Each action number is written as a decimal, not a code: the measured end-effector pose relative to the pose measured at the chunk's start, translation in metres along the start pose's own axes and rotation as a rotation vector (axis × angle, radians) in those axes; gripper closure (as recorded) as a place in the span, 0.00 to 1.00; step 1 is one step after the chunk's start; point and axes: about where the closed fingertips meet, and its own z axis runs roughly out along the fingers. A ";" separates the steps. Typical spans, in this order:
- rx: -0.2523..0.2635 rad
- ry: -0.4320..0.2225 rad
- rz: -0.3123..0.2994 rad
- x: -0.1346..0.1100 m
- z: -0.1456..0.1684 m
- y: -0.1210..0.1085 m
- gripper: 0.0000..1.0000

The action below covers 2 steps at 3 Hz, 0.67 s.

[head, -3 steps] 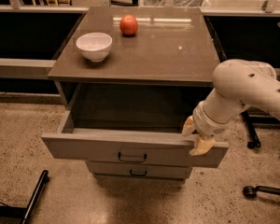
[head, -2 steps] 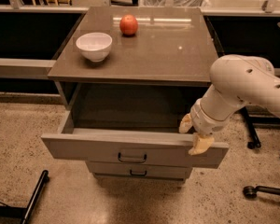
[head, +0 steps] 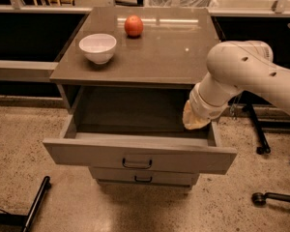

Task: Open top drawer

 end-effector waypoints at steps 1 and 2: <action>-0.003 -0.001 0.111 0.031 0.046 -0.009 1.00; 0.005 0.020 0.184 0.055 0.074 -0.012 1.00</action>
Offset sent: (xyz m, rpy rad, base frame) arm 0.0582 -0.0533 -0.1098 0.0152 0.0278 -0.2777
